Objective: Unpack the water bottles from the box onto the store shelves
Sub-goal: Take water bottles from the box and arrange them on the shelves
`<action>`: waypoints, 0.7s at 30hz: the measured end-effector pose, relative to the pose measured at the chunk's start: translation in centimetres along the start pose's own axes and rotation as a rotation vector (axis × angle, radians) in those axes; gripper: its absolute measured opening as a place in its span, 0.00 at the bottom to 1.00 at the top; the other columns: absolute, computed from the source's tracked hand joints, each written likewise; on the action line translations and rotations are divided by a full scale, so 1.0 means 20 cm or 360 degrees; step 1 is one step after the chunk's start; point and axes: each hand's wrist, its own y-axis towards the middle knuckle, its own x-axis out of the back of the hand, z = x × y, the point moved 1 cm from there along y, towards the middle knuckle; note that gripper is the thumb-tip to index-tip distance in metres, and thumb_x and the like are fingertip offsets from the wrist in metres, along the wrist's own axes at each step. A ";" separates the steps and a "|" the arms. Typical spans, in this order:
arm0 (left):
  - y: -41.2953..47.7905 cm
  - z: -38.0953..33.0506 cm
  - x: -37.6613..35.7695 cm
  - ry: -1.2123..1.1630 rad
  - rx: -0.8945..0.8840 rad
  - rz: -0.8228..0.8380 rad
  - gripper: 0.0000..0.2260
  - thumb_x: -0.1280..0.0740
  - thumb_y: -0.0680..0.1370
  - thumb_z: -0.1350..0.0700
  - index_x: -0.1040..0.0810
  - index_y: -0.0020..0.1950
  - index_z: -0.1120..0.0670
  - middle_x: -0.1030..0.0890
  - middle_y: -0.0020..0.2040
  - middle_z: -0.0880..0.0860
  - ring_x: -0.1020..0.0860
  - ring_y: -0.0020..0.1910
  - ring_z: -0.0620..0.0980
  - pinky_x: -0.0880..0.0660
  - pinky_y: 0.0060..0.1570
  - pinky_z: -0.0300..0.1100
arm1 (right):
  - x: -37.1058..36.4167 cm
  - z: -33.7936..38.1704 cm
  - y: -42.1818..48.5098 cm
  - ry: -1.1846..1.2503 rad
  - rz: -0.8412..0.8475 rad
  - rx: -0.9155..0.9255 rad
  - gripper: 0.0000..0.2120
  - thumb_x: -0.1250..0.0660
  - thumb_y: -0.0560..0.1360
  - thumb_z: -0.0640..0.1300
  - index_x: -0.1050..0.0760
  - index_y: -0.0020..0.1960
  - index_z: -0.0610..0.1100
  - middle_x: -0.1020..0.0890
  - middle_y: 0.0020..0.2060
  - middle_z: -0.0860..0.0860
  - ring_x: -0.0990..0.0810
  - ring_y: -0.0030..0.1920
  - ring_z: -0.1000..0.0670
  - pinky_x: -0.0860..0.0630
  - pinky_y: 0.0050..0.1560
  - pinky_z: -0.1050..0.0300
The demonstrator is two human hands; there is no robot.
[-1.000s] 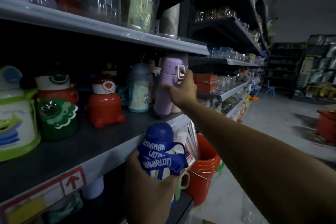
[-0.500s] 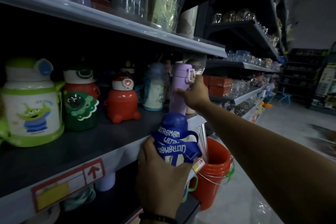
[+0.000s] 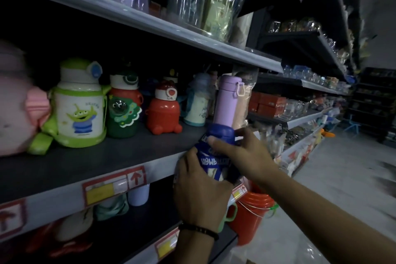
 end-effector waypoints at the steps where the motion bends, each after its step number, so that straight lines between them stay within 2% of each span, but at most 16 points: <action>1: 0.00 -0.01 0.01 0.0030 -0.0039 -0.0019 0.41 0.21 0.62 0.39 0.34 0.72 0.42 0.25 0.66 0.46 0.23 0.64 0.51 0.20 0.57 0.55 | -0.02 0.00 -0.03 0.0021 -0.0008 0.0014 0.41 0.20 0.57 0.73 0.29 0.61 0.53 0.16 0.50 0.54 0.14 0.47 0.52 0.15 0.49 0.50; 3: 0.00 -0.01 0.00 0.0064 -0.0089 -0.0025 0.40 0.21 0.64 0.44 0.33 0.72 0.45 0.24 0.66 0.48 0.24 0.66 0.52 0.20 0.59 0.56 | -0.04 -0.01 -0.05 0.0014 -0.0078 0.0052 0.38 0.16 0.60 0.66 0.29 0.62 0.53 0.16 0.49 0.56 0.14 0.45 0.56 0.17 0.44 0.59; 4: -0.01 -0.01 0.00 0.0081 -0.0116 -0.0037 0.39 0.21 0.64 0.47 0.32 0.73 0.47 0.24 0.67 0.49 0.24 0.66 0.53 0.21 0.60 0.56 | -0.05 -0.01 -0.05 0.0028 -0.0118 0.0065 0.37 0.15 0.60 0.64 0.28 0.60 0.53 0.16 0.49 0.56 0.15 0.45 0.57 0.17 0.43 0.60; 8: -0.01 -0.03 0.00 0.0087 -0.0157 -0.0104 0.40 0.21 0.66 0.55 0.35 0.75 0.47 0.24 0.69 0.51 0.25 0.69 0.56 0.23 0.64 0.57 | -0.08 -0.03 -0.01 0.0228 -0.0219 0.0072 0.40 0.14 0.50 0.65 0.27 0.56 0.55 0.14 0.49 0.53 0.13 0.45 0.51 0.14 0.48 0.46; 10: 0.01 -0.04 0.03 -0.0046 -0.0145 -0.0039 0.47 0.19 0.65 0.51 0.40 0.79 0.43 0.26 0.73 0.50 0.27 0.72 0.55 0.24 0.66 0.58 | -0.08 -0.01 0.03 0.0251 -0.0268 0.0100 0.39 0.14 0.50 0.63 0.25 0.56 0.55 0.14 0.49 0.52 0.12 0.46 0.49 0.14 0.48 0.45; 13: 0.04 -0.05 0.08 -0.0328 -0.0136 0.0099 0.57 0.16 0.64 0.45 0.50 0.83 0.37 0.35 0.80 0.46 0.32 0.77 0.50 0.24 0.69 0.56 | -0.02 0.09 0.10 0.0246 -0.0328 0.0263 0.36 0.13 0.56 0.56 0.24 0.59 0.52 0.14 0.50 0.52 0.13 0.45 0.51 0.13 0.47 0.50; 16: 0.06 -0.04 0.10 -0.0301 -0.0241 0.0047 0.53 0.19 0.69 0.46 0.50 0.84 0.38 0.38 0.82 0.46 0.35 0.79 0.50 0.24 0.69 0.55 | 0.04 0.21 0.20 0.0346 -0.0385 0.0406 0.32 0.13 0.58 0.53 0.23 0.57 0.54 0.13 0.49 0.53 0.12 0.46 0.52 0.14 0.49 0.49; 18: 0.06 -0.01 0.09 -0.0295 -0.0249 0.0012 0.48 0.21 0.72 0.50 0.47 0.84 0.40 0.37 0.81 0.46 0.35 0.79 0.50 0.24 0.69 0.57 | 0.05 0.27 0.30 0.0442 -0.0382 0.0465 0.33 0.13 0.57 0.54 0.22 0.59 0.53 0.12 0.50 0.51 0.12 0.48 0.50 0.14 0.52 0.46; 21: 0.08 0.02 0.08 -0.0361 -0.0196 0.0033 0.47 0.21 0.72 0.51 0.47 0.83 0.38 0.37 0.81 0.45 0.32 0.77 0.51 0.23 0.68 0.57 | 0.04 0.30 0.45 0.0489 -0.0341 0.0497 0.35 0.13 0.60 0.48 0.22 0.63 0.48 0.12 0.52 0.51 0.12 0.50 0.50 0.14 0.55 0.45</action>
